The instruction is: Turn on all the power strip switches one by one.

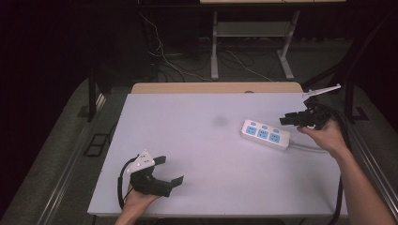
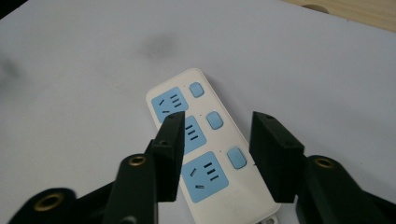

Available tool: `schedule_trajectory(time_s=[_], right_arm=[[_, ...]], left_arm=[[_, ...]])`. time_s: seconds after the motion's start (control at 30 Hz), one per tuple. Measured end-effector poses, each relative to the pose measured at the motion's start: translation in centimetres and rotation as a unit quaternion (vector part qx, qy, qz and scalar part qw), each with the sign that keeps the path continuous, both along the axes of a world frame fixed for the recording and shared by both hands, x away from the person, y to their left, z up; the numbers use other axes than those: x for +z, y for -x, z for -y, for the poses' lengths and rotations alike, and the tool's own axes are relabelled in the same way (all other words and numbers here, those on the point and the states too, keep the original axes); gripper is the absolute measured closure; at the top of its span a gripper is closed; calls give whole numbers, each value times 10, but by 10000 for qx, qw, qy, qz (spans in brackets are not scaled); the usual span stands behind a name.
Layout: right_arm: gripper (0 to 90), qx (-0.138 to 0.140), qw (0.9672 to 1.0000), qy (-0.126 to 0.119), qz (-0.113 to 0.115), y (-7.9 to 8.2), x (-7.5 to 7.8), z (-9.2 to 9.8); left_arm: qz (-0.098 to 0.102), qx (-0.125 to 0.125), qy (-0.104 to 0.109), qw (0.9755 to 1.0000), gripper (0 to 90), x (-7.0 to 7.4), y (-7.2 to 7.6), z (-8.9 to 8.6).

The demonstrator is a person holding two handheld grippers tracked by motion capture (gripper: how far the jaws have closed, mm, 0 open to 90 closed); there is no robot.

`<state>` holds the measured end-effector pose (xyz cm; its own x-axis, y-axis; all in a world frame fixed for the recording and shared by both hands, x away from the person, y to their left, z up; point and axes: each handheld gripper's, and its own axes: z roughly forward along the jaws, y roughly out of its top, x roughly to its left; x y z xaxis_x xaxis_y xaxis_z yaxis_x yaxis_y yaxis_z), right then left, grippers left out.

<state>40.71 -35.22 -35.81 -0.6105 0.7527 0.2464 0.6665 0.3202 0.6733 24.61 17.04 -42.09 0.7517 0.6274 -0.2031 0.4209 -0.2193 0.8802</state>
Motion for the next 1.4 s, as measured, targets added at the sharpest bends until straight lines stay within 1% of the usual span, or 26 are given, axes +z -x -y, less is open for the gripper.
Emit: schedule_trajectory(time_s=[0.07, 0.13, 0.17, 0.2, 0.23, 0.27, 0.33, 0.37, 0.47, 0.63, 0.7, 0.83, 1.1, 1.3, 1.4], right_arm=[[637, -46, 10000, 19, -4, -2, -2, 0], [712, -82, 9999, 87, 6, -3, -3, -1], [781, -111, 9999, 131, -6, -4, -4, -3], [781, -111, 9999, 131, -6, -4, -4, -3], [838, -106, 9998, 170, -48, -6, -7, -4], [838, -106, 9998, 170, -48, -6, -7, -4], [889, -79, 9997, 207, -119, -7, -9, -5], [899, -59, 9996, 213, -168, -8, -11, -5], [900, -19, 9992, 318, -232, -9, -16, -8], [900, 34, 9990, 363, -265, -12, -21, -10], [900, 47, 9987, 417, -288, -13, -24, -11], [900, -1, 9986, 427, -326, -14, -32, -10], [900, -47, 9984, 409, -390, -15, -42, -9], [900, -51, 9984, 418, -382, -18, -45, -12], [900, -43, 9980, 486, -390, -19, -48, -15]], left_arm=[[-2, 2, 7, 10000, 0, 0, 0, 0], [0, 2, 8, 10000, 0, 0, 0, 0], [-1, 2, 7, 10000, 0, 0, 0, 0], [0, 1, 8, 10000, 0, 0, 0, 0], [0, 1, 10, 10000, 0, 0, 0, 0], [1, 5, 11, 10000, 0, 0, 0, 0], [6, 5, 8, 10000, 0, 0, 0, 0], [5, 8, 9, 10000, 0, 0, 0, 0], [5, 10, 6, 10000, 0, 0, 0, 0], [4, 8, -1, 10000, 0, 0, 0, 0], [-2, 8, 1, 10000, 0, 0, 0, 0], [4, 14, 1, 10000, 0, 0, 0, -1], [-10, 12, -8, 10000, 0, 0, 0, -1], [-1, -2, -23, 10000, 0, 0, 0, -1], [7, 0, -23, 10000, 0, 0, 0, -1]])
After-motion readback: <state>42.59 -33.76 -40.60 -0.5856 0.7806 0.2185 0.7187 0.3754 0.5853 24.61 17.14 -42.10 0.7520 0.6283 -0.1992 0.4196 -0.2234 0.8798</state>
